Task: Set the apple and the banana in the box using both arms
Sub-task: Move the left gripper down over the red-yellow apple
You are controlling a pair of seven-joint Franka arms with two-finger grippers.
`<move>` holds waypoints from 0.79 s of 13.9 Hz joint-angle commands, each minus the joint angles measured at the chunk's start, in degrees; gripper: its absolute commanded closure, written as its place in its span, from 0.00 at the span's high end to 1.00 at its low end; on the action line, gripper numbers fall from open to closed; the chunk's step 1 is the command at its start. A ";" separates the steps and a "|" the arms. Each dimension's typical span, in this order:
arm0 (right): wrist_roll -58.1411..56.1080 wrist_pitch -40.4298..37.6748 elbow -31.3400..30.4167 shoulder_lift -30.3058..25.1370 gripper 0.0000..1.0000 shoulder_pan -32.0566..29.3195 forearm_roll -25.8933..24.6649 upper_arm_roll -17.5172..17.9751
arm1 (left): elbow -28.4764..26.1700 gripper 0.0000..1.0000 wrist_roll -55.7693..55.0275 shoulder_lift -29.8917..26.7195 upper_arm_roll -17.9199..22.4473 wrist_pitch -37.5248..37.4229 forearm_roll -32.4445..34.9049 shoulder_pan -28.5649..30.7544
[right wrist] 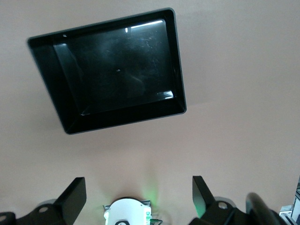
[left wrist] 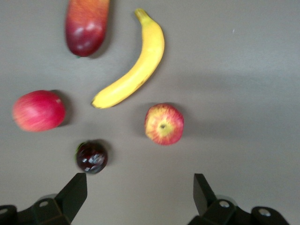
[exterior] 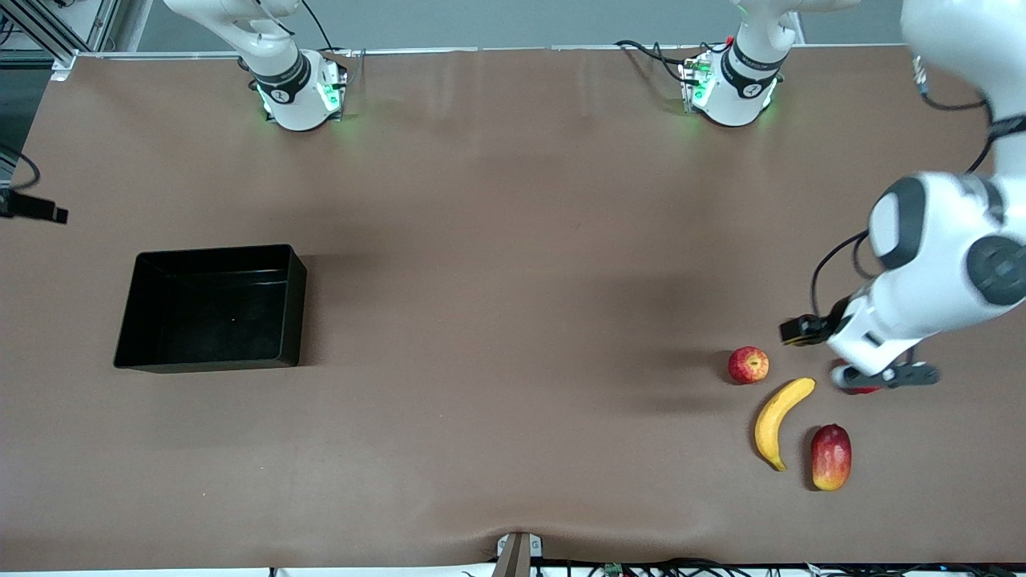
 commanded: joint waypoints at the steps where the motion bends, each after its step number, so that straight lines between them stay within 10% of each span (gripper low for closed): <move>1: -3.54 7.49 -4.78 3.18 1.00 -3.37 -0.29 0.41 | 0.48 1.00 0.34 4.68 -0.45 4.26 1.13 -0.42; 4: -7.05 26.89 -18.32 4.32 1.00 -4.61 -0.12 -1.08 | -0.84 1.00 0.43 8.20 -0.46 9.97 1.21 -0.51; 8: -10.56 36.01 -21.52 10.46 1.00 -6.10 4.34 -1.08 | -0.67 1.00 0.61 11.80 -0.46 13.41 1.13 -2.26; 11: -21.96 38.74 -21.78 15.30 0.57 -9.00 12.68 -1.08 | -1.28 0.93 1.04 13.04 -0.37 13.51 1.22 -3.06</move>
